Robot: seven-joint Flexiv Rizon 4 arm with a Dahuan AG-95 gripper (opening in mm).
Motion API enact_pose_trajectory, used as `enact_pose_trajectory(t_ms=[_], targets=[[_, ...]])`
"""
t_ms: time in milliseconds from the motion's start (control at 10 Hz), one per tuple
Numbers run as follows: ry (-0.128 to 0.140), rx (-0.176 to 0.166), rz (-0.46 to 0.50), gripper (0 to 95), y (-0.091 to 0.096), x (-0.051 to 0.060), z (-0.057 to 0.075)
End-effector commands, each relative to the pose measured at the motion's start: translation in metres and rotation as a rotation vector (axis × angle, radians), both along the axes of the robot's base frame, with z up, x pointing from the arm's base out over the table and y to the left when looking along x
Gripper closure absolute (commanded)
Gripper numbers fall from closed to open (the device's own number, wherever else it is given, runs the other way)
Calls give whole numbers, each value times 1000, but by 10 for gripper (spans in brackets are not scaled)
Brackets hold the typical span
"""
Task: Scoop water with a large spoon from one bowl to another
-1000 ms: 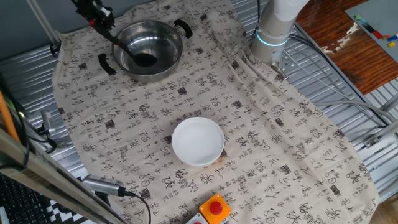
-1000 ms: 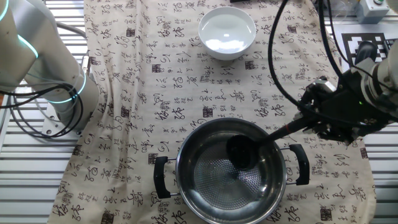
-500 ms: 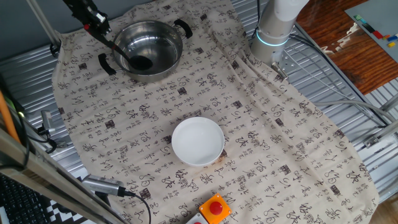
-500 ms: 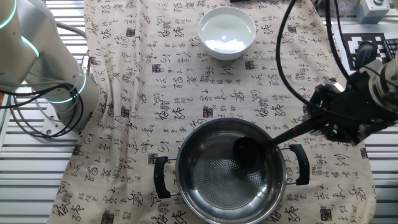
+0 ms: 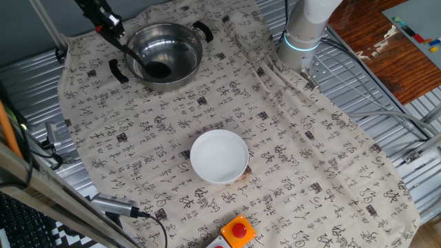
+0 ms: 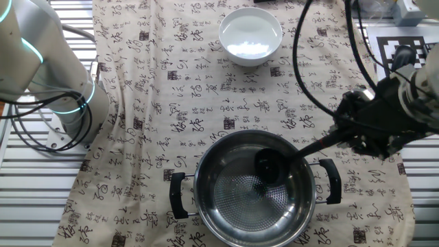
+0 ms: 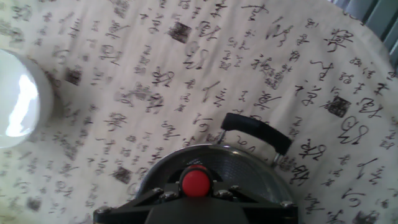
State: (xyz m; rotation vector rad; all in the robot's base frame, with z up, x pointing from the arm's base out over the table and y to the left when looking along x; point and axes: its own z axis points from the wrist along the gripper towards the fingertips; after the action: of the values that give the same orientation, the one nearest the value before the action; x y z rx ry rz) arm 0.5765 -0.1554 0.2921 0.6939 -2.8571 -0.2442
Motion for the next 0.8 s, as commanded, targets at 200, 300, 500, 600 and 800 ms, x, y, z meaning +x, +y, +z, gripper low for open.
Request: enact_pose_trajectory(t_ms=[200,300,500,600,800], targets=[[-5,48,-12,950,-2,-3,4],[-4,62,-15,950,-4,-4,5],[-3,76,-17,950,-5,-4,6],[-3,64,-12,950,-5,-4,5],[-8,46,13,950,-8,-6,-1]])
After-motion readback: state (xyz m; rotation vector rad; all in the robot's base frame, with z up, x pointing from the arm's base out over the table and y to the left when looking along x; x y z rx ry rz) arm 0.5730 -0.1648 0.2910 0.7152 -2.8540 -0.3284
